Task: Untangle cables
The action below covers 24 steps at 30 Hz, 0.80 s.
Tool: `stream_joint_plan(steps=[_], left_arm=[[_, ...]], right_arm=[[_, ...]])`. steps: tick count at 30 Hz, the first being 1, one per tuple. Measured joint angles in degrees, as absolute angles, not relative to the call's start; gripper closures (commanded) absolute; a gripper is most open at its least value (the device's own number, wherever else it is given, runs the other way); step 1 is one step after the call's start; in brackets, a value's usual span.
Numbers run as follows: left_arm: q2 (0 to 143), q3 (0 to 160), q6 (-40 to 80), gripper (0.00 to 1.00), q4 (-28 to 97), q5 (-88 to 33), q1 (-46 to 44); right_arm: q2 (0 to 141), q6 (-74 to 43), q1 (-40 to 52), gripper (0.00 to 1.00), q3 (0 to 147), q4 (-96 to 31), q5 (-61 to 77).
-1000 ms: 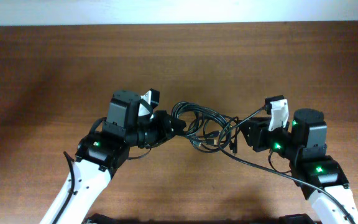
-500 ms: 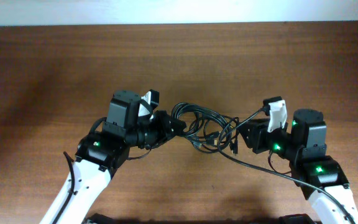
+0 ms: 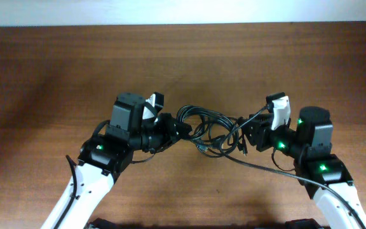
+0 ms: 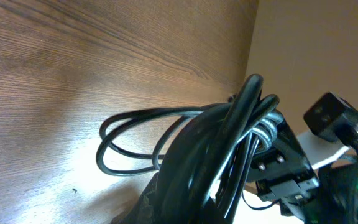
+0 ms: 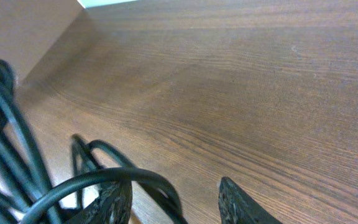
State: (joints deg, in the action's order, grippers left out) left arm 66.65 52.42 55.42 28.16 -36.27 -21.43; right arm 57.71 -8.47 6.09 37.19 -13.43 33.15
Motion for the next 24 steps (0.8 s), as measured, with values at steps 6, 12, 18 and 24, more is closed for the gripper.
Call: stream_joint_plan(steps=[6, 12, 18, 24], left_arm=[[66.7, 52.4, 55.5, 1.0, 28.1, -36.7, -21.4], [66.7, 52.4, 55.6, 1.0, 28.0, -36.7, -21.4], [66.7, 52.4, 55.6, 1.0, 28.1, -36.7, -21.4], [66.7, 52.4, 55.6, 1.0, 28.1, -36.7, -21.4]], right_arm=[[60.7, -8.4, 6.1, 0.76, 37.2, -10.8, 33.4], [61.0, -8.1, 6.1, 0.96, 37.2, -9.7, 34.6], [61.0, -7.9, 6.1, 0.96, 37.2, -9.6, 35.7], [61.0, -8.0, 6.1, 0.79, 37.2, -11.1, 36.1]])
